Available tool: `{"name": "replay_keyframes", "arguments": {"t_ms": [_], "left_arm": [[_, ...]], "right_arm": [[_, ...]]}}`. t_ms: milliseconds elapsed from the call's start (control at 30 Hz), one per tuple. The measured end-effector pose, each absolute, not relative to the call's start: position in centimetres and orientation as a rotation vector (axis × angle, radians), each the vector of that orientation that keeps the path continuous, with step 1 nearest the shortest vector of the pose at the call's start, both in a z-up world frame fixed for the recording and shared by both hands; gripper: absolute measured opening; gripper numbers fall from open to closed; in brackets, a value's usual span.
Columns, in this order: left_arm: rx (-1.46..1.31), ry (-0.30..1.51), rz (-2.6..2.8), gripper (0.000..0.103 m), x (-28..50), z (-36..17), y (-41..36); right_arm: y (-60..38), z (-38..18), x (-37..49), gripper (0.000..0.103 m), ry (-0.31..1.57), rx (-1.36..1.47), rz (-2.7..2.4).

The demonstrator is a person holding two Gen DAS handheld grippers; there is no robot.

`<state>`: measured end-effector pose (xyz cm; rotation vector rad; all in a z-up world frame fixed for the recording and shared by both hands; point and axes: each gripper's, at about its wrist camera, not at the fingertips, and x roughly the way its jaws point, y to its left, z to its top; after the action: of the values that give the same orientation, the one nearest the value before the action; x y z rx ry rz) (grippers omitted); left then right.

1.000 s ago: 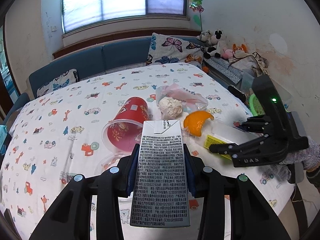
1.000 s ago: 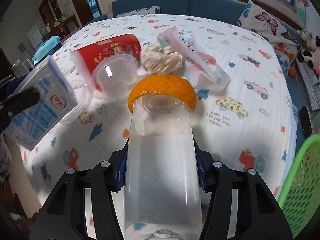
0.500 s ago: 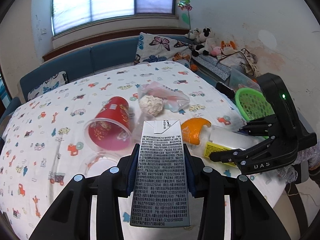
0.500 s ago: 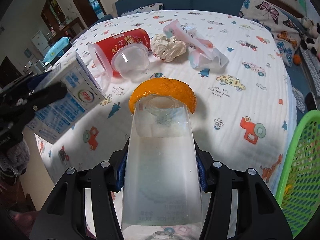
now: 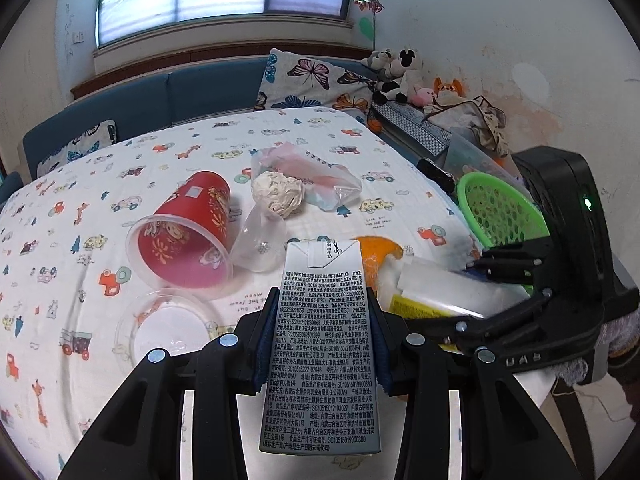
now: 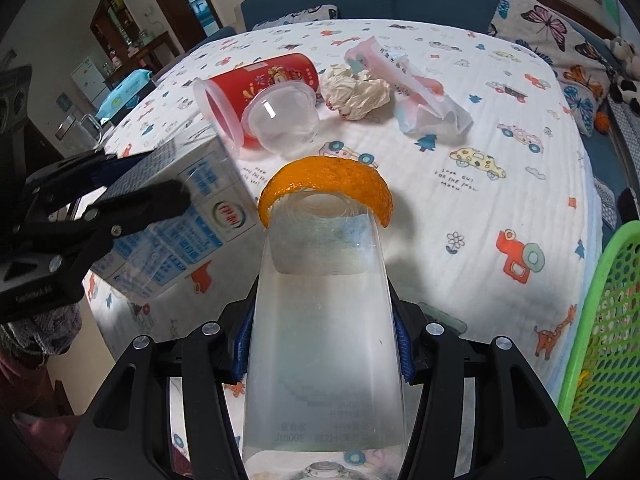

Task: Collect trash
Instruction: 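Lift the clear bottle with the right gripper, orange peel resting on it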

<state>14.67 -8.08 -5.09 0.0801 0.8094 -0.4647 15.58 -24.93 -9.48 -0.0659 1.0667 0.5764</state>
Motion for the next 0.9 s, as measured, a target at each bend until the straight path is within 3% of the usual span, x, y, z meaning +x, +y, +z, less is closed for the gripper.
{"name": "replay_keyframes", "arguments": {"t_ms": [367,433,500,900], "left_arm": [[0.065,0.804,-0.453,0.039,15.7,-4.9,-8.0],[0.067,0.805,-0.447,0.039,15.8,-5.0,-8.0],[0.062,0.806,-0.445,0.039,15.9,-5.0,-7.8],[0.054,0.799,-0.426,0.039,16.3,-4.7,-6.9]], "right_arm": [[-25.4,-10.4,15.4,0.056,1.086,-0.053,0.579],[-25.4,-10.3,15.4,0.058,1.078,-0.047,0.58],[-25.6,-9.8,15.5,0.069,1.06,-0.035,0.577],[-24.7,-9.3,17.2,0.075,1.048,0.001,0.584]]}}
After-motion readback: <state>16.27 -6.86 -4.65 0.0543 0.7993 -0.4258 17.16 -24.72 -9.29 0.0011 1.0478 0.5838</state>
